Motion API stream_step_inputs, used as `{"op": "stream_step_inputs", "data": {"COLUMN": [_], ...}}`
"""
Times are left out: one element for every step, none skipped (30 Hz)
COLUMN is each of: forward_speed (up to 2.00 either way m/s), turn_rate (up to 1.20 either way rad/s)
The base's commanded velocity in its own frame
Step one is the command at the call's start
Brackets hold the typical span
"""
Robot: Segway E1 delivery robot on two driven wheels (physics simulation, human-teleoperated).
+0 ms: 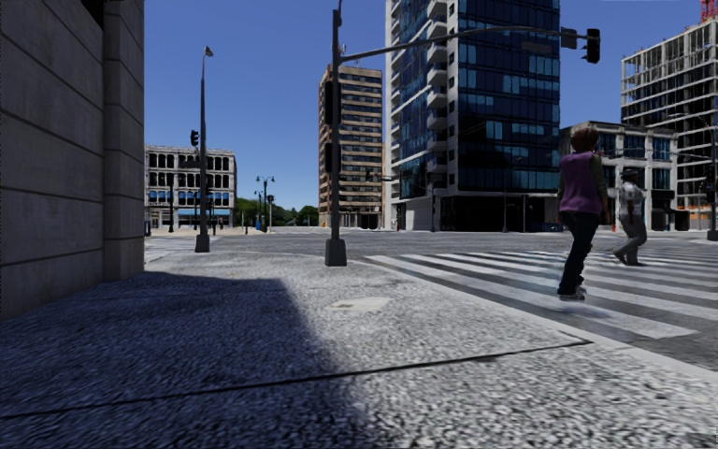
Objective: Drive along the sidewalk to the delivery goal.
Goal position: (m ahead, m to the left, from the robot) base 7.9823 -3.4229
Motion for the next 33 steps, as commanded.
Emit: {"op": "stream_step_inputs", "data": {"forward_speed": [1.78, 1.78, 1.78, 1.78, 1.78, 1.78, 1.78, 1.78, 1.78, 1.78, 1.78, 1.78, 1.78, 1.78, 1.78, 1.78, 1.78, 1.78, 1.78, 1.78, 1.78, 1.78, 1.78, 1.78, 1.78, 1.78, 1.78, 1.78, 1.78, 1.78, 1.78, 1.78, 1.78], "turn_rate": [0.00, 0.00, -0.14, -0.33, -0.44, -0.47, -0.47, -0.48, -0.48, -0.48, -0.48, -0.48, -0.48, -0.48, -0.48, -0.48, -0.48, -0.48, -0.48, -0.48, -0.48, -0.48, -0.48, -0.48, -0.48, -0.48, -0.48, -0.48, -0.47, -0.47, -0.46, -0.45, -0.44]}}
